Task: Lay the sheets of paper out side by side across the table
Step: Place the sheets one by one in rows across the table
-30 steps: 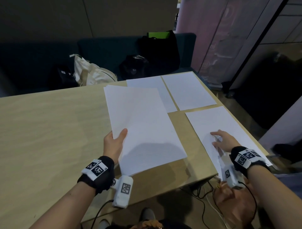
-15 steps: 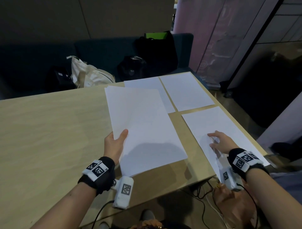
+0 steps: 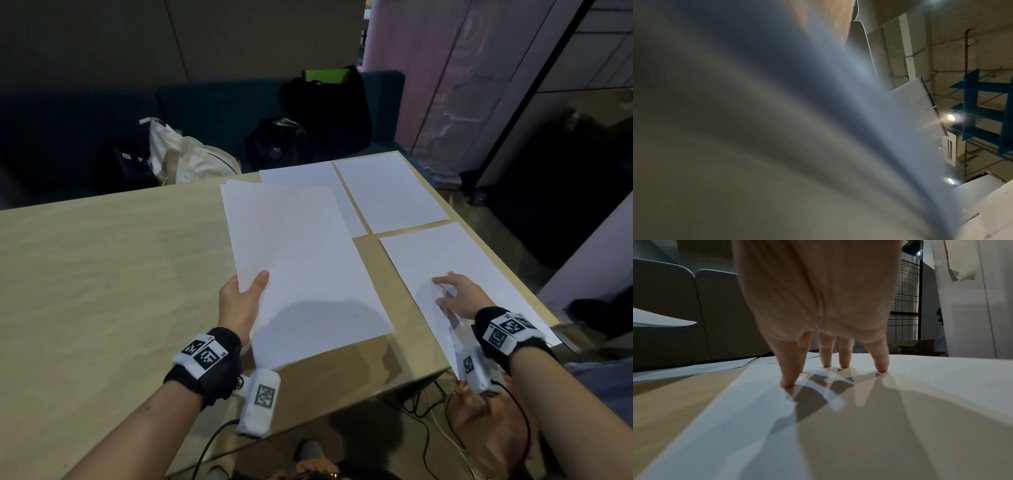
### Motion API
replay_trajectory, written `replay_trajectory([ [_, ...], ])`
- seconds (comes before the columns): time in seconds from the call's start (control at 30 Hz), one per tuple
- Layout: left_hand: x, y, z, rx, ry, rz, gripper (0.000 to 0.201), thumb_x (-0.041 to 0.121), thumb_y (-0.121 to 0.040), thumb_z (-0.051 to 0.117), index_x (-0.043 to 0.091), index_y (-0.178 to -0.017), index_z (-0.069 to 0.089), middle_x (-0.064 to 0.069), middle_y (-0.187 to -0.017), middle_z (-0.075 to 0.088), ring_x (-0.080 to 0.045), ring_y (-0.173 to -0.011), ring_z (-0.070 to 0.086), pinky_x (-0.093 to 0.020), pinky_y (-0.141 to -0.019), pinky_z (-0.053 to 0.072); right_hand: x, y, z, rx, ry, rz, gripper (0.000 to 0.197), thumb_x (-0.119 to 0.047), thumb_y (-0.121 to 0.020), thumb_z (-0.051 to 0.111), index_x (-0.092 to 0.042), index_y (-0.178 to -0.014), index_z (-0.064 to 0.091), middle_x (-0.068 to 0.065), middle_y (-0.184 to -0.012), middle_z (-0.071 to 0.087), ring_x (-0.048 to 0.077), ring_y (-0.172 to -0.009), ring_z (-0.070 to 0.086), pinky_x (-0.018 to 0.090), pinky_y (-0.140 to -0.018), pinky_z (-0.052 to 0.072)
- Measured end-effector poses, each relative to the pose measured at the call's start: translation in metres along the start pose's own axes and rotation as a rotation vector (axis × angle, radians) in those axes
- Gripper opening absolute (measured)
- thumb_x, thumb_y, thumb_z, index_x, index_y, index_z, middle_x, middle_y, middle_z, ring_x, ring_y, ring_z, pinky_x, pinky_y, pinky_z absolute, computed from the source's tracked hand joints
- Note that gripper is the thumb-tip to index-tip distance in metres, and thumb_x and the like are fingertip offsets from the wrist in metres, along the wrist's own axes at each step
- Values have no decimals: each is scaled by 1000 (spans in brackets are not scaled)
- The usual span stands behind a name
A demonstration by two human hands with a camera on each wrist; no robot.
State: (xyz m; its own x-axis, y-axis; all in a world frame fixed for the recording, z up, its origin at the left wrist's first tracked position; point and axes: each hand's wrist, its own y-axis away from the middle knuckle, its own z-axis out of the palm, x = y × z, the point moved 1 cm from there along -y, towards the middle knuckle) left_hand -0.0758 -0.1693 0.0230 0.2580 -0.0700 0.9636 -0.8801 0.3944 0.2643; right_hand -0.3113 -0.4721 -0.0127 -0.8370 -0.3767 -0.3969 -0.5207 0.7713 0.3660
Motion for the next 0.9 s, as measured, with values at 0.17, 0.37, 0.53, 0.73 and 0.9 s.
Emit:
replay_trajectory([
  [0.17, -2, 0, 2, -3, -2, -8, 26, 16, -90, 60, 7, -113, 60, -9, -112, 66, -25, -103, 62, -38, -98, 47, 0, 0, 1, -4, 4, -2, 48, -12, -88, 62, -21, -134, 50, 10, -155, 29, 27, -143, 28, 41, -116, 25],
  [0.37, -2, 0, 3, -5, 3, -5, 21, 16, -89, 60, 10, -109, 61, -7, -110, 66, -24, -101, 62, -36, -96, 47, -1, -1, 1, -4, 5, 2, 49, -12, -88, 62, -21, -134, 50, 9, -154, 30, 27, -142, 27, 41, -117, 24],
  [0.53, -1, 0, 3, -10, 11, -3, 19, 15, -90, 60, 11, -108, 60, 0, -100, 66, -23, -100, 62, -34, -93, 47, -2, -1, 1, 2, 11, -1, 48, -12, -88, 62, -21, -134, 50, 10, -154, 29, 27, -143, 28, 43, -116, 25],
  [0.73, -2, 0, 0, 0, 10, -6, 21, 15, -90, 60, 8, -110, 61, -8, -108, 66, -26, -103, 62, -38, -98, 47, -3, 0, 0, 3, -1, 6, 49, -12, -87, 62, -20, -134, 50, 10, -155, 29, 27, -142, 30, 41, -115, 26],
  [0.9, -3, 0, -1, 2, 3, -3, 28, 17, -90, 61, 5, -115, 61, -8, -111, 66, -26, -105, 62, -40, -100, 46, -3, 0, 0, 5, -16, -5, 49, -9, -86, 63, -18, -133, 51, 11, -154, 31, 25, -142, 29, 37, -115, 25],
])
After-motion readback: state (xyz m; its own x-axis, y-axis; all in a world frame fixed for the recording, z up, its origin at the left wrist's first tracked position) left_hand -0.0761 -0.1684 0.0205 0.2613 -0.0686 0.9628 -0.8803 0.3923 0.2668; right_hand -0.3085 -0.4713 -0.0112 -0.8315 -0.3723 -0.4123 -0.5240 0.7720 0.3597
